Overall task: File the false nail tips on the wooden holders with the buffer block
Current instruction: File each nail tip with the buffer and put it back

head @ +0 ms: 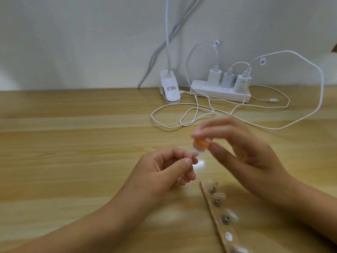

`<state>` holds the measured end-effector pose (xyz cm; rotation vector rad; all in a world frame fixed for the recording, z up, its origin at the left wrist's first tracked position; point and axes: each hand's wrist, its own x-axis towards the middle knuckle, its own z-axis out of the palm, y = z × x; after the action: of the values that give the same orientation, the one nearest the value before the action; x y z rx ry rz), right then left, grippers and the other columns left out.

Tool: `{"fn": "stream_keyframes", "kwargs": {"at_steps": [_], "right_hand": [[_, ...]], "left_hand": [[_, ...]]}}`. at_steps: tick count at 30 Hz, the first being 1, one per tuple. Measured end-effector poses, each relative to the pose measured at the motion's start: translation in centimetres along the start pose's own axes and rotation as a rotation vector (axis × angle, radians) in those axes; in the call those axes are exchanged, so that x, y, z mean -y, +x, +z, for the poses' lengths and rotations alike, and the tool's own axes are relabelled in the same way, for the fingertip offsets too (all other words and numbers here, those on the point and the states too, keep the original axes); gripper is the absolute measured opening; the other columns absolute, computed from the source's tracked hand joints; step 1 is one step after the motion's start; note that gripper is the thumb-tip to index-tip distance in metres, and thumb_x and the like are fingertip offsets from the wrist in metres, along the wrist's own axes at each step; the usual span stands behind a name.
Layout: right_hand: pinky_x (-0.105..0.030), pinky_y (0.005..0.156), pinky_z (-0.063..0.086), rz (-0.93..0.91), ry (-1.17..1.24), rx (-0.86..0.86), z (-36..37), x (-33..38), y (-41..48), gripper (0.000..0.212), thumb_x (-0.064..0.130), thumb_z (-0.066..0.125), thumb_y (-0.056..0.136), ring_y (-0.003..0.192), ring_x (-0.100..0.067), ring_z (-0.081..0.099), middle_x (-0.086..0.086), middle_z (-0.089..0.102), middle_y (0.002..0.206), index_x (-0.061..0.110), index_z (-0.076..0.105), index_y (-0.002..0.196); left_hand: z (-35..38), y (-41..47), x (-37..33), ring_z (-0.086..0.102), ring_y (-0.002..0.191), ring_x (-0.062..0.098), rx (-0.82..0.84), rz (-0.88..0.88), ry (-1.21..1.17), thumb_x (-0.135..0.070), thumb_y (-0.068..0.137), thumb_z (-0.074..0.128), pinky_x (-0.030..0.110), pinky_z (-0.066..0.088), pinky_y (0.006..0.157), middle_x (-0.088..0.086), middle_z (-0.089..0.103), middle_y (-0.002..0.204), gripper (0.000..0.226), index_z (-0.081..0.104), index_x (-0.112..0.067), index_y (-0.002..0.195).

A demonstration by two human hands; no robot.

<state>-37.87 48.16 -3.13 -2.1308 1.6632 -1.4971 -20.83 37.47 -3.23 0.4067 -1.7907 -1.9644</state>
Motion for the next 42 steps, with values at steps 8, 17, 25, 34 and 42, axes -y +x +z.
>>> {"fn": "stream_keyframes", "kwargs": {"at_steps": [8,17,25,34,42], "right_hand": [[-0.03,0.1,0.045,0.024,-0.006,0.057,0.3,0.1,-0.1,0.025,0.008,0.056,0.099,0.118,-0.021,0.058,-0.003,0.06,0.118,0.014,0.064,0.121],[-0.037,0.1,0.047,0.062,-0.033,0.019,0.0,0.0,0.0,0.023,0.006,0.057,0.098,0.115,-0.018,0.059,-0.004,0.062,0.116,0.015,0.065,0.118],[-0.043,0.097,0.048,0.073,-0.069,0.015,-0.4,-0.5,0.0,0.025,-0.001,0.055,0.097,0.112,-0.022,0.06,-0.008,0.061,0.114,0.009,0.064,0.118],[-0.038,0.094,0.048,-0.116,-0.322,-0.112,-0.8,-0.2,0.0,0.028,-0.004,0.055,0.094,0.107,-0.017,0.06,-0.007,0.059,0.111,0.009,0.061,0.118],[-0.056,0.085,0.047,-0.153,-0.364,-0.084,-0.8,-0.4,-0.2,0.028,-0.003,0.054,0.095,0.102,-0.022,0.065,0.004,0.057,0.11,0.013,0.063,0.116]], "left_hand": [[0.1,0.0,-0.2,0.054,0.054,0.004,0.033,0.01,0.038,-0.019,0.078,0.059,0.014,0.044,0.057,-0.004,0.062,0.06,0.014,0.072,-0.019,0.073],[-0.1,0.0,-0.1,0.053,0.053,0.004,0.024,0.005,0.028,-0.018,0.079,0.058,0.014,0.044,0.056,-0.005,0.062,0.059,0.013,0.07,-0.015,0.076],[-0.2,0.0,0.1,0.053,0.053,0.004,0.016,0.002,0.03,-0.02,0.08,0.059,0.014,0.044,0.056,-0.004,0.062,0.06,0.017,0.075,-0.024,0.074],[-0.2,-0.2,-0.4,0.064,0.057,0.009,0.018,-0.066,-0.087,-0.027,0.071,0.067,0.014,0.05,0.055,0.007,0.071,0.066,0.015,0.077,-0.016,0.073],[-0.4,-0.1,-0.3,0.066,0.058,0.011,0.012,-0.094,-0.086,-0.022,0.076,0.07,0.014,0.05,0.054,0.009,0.073,0.068,0.008,0.076,-0.018,0.074]]}}
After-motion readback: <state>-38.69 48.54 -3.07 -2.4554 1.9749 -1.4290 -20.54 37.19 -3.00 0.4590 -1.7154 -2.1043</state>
